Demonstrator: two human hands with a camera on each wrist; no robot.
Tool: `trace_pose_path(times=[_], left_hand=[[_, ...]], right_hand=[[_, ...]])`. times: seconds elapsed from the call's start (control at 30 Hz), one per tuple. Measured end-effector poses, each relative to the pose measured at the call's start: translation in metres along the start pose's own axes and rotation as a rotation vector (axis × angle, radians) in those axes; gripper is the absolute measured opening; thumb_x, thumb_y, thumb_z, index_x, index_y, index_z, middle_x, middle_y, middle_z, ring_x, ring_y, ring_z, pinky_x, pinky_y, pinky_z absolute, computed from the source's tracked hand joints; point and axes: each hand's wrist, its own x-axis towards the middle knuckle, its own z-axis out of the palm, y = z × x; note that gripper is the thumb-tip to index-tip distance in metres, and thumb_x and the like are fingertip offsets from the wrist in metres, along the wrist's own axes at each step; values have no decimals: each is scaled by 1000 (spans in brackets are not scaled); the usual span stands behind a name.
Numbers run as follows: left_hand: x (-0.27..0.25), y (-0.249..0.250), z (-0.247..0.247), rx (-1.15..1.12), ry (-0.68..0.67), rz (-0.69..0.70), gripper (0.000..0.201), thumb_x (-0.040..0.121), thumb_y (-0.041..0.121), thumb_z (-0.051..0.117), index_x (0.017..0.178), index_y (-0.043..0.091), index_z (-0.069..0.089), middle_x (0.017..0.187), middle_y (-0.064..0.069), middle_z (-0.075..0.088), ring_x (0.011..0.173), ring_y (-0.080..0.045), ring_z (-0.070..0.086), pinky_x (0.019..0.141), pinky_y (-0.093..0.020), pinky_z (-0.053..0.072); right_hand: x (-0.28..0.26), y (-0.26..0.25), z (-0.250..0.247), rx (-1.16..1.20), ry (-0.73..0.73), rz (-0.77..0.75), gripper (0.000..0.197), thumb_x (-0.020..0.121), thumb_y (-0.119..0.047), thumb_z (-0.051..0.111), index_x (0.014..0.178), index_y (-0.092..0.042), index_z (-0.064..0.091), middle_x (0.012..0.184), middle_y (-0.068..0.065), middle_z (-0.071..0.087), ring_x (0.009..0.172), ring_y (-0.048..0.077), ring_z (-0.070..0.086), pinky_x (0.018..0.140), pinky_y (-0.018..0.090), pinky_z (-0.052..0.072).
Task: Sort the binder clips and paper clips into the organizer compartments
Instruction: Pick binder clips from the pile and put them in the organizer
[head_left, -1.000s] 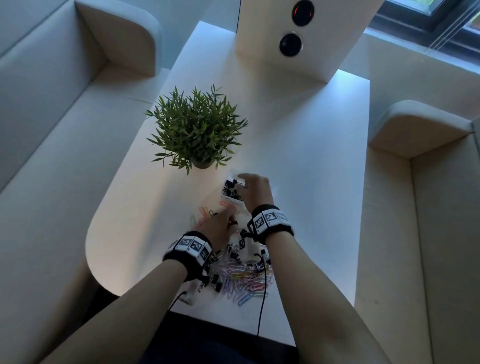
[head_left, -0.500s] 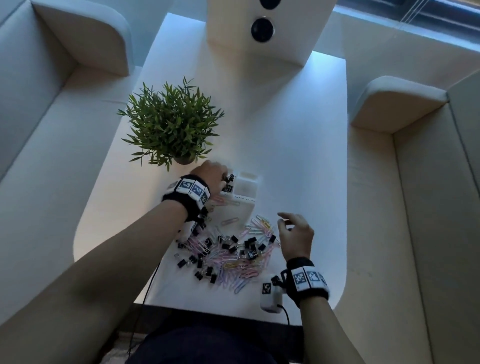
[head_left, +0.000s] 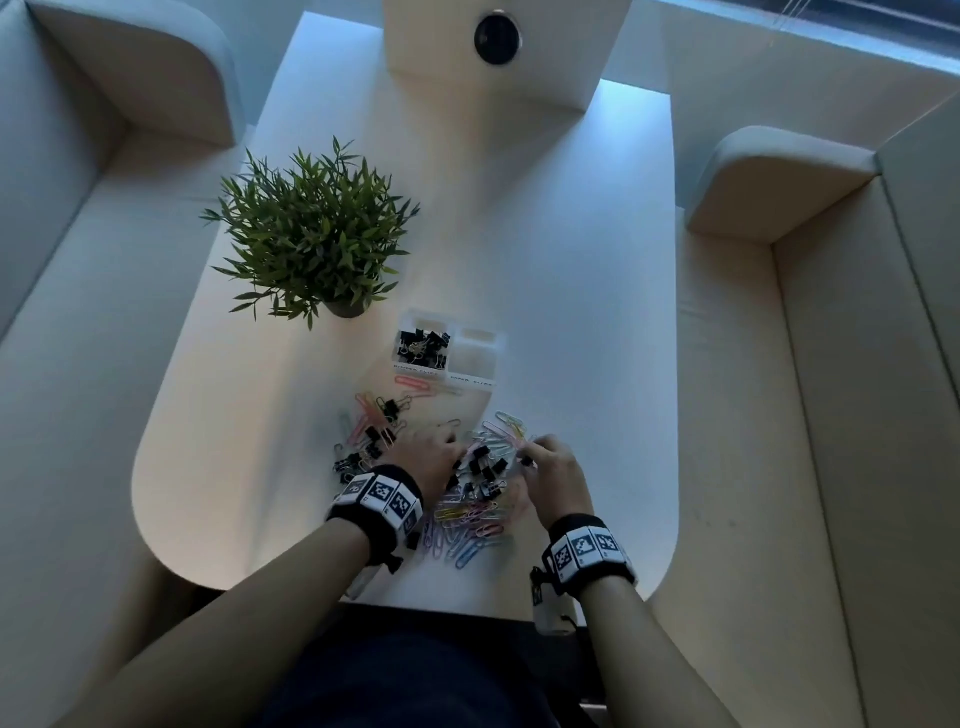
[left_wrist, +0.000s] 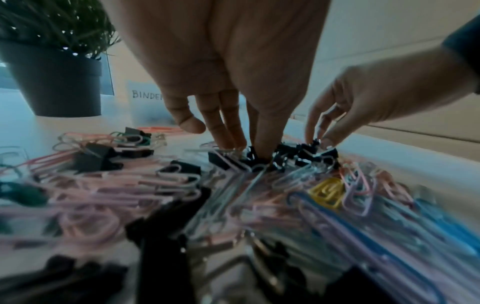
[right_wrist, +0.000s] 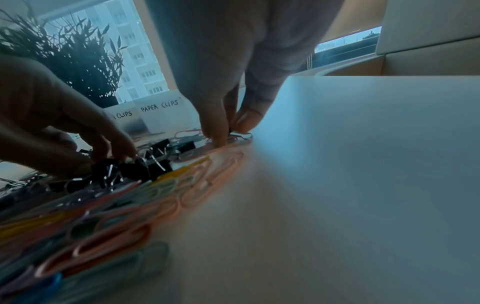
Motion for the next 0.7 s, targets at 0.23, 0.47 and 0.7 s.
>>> trace_pose_path(times=[0.23, 0.47, 0.7], left_hand=[[4, 3, -14, -177, 106, -57, 9, 78, 8, 61, 82, 16, 61, 78, -3, 64, 76, -23, 57, 84, -40, 47], [11, -4, -27, -678, 208, -242, 11, 83, 3, 51, 82, 4, 63, 85, -5, 57, 78, -17, 50, 72, -24, 39], [20, 12, -21, -242, -52, -27, 26, 79, 17, 57, 104, 22, 58, 101, 0, 54, 88, -21, 55, 65, -30, 42]], right_hand=[[1, 2, -7, 154, 19, 93, 13, 73, -2, 74, 77, -14, 73, 79, 4, 60, 72, 17, 54, 67, 24, 43], [2, -18, -16, 271, -2, -5, 17, 76, 2, 67, 85, -10, 75, 89, 5, 63, 71, 12, 59, 72, 15, 51], [3, -35, 0, 22, -163, -51, 24, 77, 2, 58, 91, -11, 72, 98, 10, 61, 80, 28, 61, 78, 35, 52]])
